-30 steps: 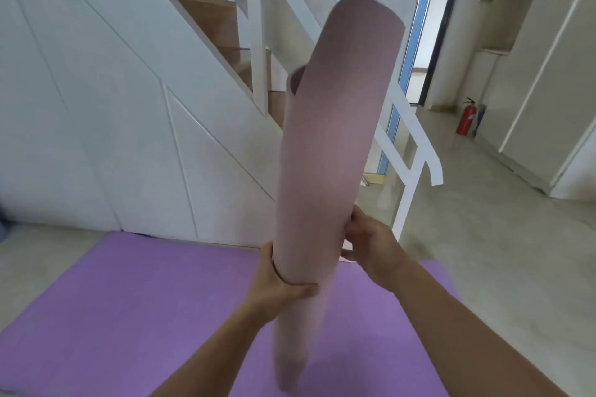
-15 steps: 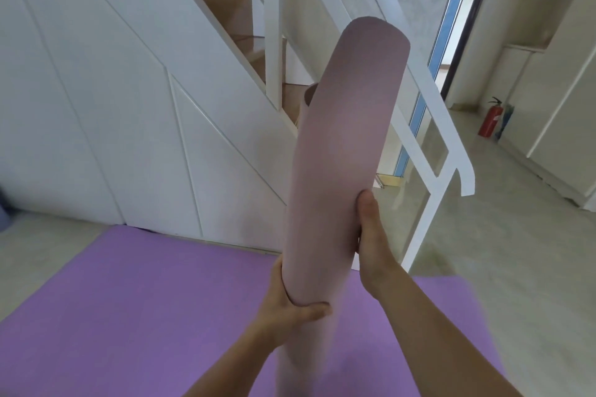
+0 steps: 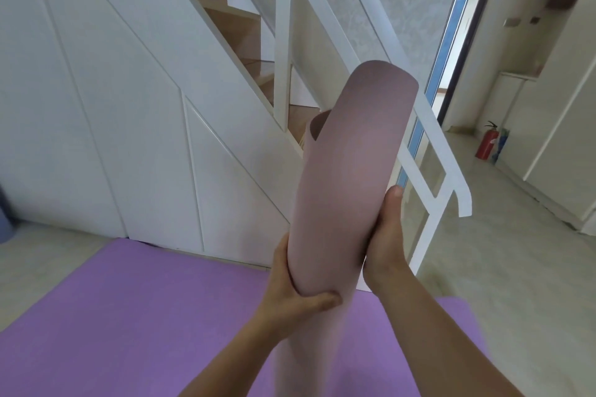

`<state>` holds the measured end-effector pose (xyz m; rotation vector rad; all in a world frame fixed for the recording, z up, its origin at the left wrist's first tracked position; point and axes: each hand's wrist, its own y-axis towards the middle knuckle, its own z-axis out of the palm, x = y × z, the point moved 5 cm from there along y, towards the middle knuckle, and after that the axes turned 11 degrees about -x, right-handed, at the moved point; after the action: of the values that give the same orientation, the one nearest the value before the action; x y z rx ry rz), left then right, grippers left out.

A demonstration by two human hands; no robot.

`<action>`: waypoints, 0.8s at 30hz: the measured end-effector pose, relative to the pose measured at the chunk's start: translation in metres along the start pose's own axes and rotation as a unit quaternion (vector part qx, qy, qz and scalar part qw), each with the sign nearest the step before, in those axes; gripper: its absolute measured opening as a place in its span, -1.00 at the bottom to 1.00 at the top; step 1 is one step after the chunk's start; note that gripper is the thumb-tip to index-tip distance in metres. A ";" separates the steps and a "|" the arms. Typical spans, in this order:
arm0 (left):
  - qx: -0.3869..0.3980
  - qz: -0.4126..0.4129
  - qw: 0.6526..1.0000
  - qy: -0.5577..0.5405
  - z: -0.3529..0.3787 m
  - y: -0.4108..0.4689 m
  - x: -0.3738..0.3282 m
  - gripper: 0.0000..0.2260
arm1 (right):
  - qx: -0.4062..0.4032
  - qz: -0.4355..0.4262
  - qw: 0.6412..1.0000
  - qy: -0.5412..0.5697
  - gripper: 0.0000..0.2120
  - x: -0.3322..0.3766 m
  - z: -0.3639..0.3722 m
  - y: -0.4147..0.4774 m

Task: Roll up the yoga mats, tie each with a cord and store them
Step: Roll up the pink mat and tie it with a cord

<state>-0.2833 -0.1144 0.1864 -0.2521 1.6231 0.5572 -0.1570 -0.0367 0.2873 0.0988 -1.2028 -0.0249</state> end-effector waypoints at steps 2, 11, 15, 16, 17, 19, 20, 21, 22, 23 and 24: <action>-0.009 0.002 1.000 -0.002 0.002 -0.007 0.007 0.00 | -0.014 0.020 1.000 -0.002 -0.35 -0.013 -0.005 -0.006; 0.029 0.016 0.999 0.023 -0.019 0.022 -0.020 0.09 | 0.001 -0.004 0.999 -0.041 -0.34 0.007 -0.009 0.017; 0.040 0.017 0.999 0.025 -0.009 0.016 -0.011 0.11 | -0.020 0.017 0.998 -0.064 -0.17 -0.005 0.000 0.018; 0.036 0.000 0.999 0.022 -0.009 0.010 0.003 0.10 | -0.029 0.025 0.997 -0.069 -0.18 -0.018 -0.006 0.015; 0.038 -0.015 0.999 0.022 -0.011 0.004 0.020 0.10 | -0.038 0.051 0.996 -0.055 -0.25 -0.032 -0.013 0.006; 0.067 -0.046 0.996 0.043 -0.012 -0.009 0.057 0.09 | -0.049 0.093 0.994 -0.038 -0.38 -0.066 -0.035 -0.010; 0.083 -0.064 0.993 0.055 -0.012 -0.016 0.075 0.07 | -0.069 0.123 0.990 -0.030 -0.41 -0.083 -0.046 -0.019; 0.094 -0.079 0.990 0.062 -0.012 -0.023 0.089 0.04 | -0.081 0.145 0.986 -0.026 -0.42 -0.098 -0.055 -0.029; 0.098 -0.091 0.989 0.069 -0.013 -0.027 0.103 0.01 | -0.089 0.157 0.983 -0.024 -0.43 -0.110 -0.059 -0.032; 0.099 -0.106 0.987 0.075 -0.015 -0.031 0.114 0.00 | -0.104 0.173 0.979 -0.024 -0.44 -0.118 -0.062 -0.036; 0.096 -0.120 0.984 0.087 -0.017 -0.034 0.125 0.00 | -0.108 0.191 0.975 -0.028 -0.45 -0.127 -0.065 -0.036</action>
<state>-0.2991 -0.1316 0.0576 -0.3540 1.7722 0.1971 -0.1411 -0.0596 0.1431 -0.3272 -1.2517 0.1790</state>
